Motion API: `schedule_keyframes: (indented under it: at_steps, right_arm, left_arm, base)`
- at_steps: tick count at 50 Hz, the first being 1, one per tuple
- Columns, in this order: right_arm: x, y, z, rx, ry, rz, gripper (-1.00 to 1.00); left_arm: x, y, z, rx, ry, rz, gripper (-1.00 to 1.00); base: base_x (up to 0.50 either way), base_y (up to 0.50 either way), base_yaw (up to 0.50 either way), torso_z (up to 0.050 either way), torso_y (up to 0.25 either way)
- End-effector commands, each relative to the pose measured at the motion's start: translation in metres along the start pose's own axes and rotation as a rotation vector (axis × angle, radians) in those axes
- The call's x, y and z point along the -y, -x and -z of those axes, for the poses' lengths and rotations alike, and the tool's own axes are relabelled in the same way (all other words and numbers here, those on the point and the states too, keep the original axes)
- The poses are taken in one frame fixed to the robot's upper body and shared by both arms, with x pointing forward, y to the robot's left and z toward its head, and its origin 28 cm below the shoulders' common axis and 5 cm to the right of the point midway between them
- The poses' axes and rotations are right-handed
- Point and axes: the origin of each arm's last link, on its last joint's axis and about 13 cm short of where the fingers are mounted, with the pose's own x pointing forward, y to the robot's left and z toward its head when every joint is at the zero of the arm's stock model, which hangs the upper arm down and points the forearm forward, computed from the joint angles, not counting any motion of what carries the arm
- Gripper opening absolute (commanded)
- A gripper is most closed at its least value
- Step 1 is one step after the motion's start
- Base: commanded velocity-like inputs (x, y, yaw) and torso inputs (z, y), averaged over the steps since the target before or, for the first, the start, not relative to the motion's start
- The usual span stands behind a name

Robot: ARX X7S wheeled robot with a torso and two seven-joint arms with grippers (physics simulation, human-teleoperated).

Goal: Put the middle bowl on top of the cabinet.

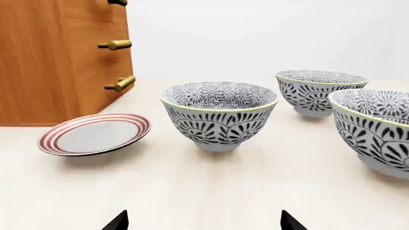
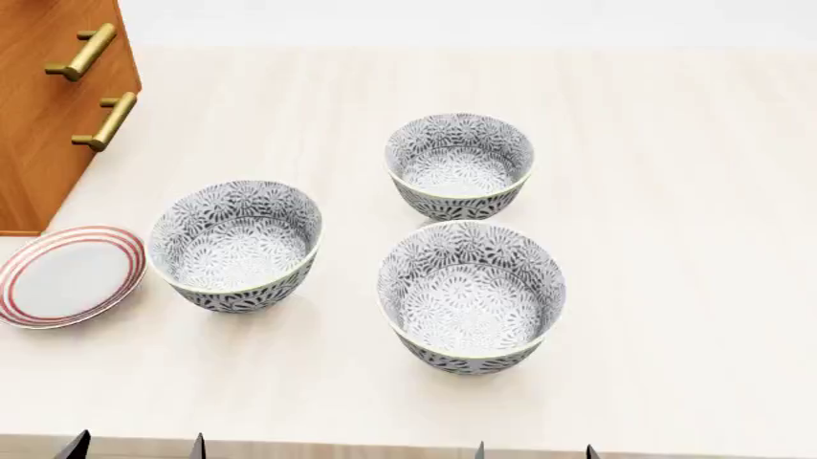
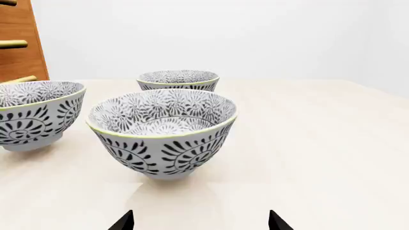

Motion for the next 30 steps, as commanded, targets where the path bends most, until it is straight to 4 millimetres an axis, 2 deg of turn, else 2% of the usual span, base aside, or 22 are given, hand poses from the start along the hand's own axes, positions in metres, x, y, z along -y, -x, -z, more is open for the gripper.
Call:
schedule_keyframes:
  at_steps: [1, 27, 30]
  right_arm:
    - [0.000, 0.000, 0.000, 0.000, 0.000, 0.000, 1.00]
    - [0.003, 0.005, -0.017, 0.042, 0.012, 0.019, 1.00]
    - [0.005, 0.009, -0.025, 0.064, 0.013, 0.034, 1.00]
  left_arm:
    - [0.000, 0.000, 0.000, 0.000, 0.000, 0.000, 1.00]
    - [0.004, 0.002, -0.008, 0.018, -0.011, 0.011, 1.00]
    - [0.004, 0.004, -0.010, 0.024, -0.011, 0.019, 1.00]
  base:
    - [0.00, 0.00, 0.00, 0.000, 0.000]
    - [0.00, 0.00, 0.00, 0.000, 0.000]
    - [0.00, 0.00, 0.00, 0.000, 0.000]
